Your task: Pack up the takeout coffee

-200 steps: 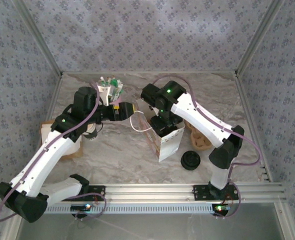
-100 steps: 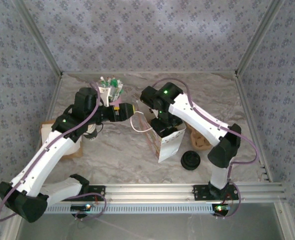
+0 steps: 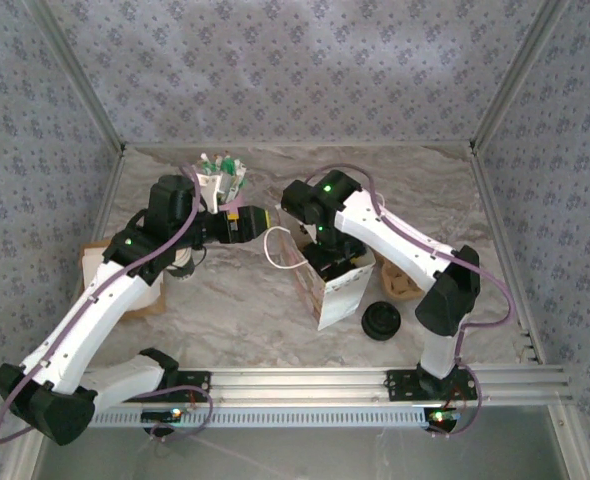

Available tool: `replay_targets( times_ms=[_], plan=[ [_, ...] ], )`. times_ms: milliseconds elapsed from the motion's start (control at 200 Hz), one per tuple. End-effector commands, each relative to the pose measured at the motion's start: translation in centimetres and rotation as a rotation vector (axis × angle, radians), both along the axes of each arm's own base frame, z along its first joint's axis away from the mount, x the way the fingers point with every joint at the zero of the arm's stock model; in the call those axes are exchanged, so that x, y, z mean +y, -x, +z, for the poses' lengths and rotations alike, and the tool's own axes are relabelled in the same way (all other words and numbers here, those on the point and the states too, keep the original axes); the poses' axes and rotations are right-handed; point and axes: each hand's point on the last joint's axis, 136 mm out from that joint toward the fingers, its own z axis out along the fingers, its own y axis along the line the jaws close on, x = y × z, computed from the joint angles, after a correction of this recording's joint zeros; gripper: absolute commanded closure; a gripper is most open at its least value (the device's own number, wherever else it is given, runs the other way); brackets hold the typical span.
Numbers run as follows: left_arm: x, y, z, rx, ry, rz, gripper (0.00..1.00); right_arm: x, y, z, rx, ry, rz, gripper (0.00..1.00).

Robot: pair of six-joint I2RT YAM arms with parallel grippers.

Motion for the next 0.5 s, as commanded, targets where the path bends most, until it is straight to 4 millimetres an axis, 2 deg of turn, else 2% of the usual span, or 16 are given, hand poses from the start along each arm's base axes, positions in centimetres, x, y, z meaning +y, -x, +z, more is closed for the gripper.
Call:
replay_targets(
  times_ms=[0,185,495],
  plan=[
    [0.5,0.1,0.4,-0.022,0.004,0.014,0.01,-0.4,0.7,-0.1,0.032,-0.001,-0.003,0.29],
    [0.6,0.1,0.3,-0.02,0.003,0.018,0.0,-0.4,0.7,-0.3,0.026,-0.012,-0.012,0.29],
    [0.7,0.1,0.2,-0.018,0.001,0.023,0.01,-0.6,0.0,0.9,-0.063,-0.042,-0.037,0.29]
  ],
)
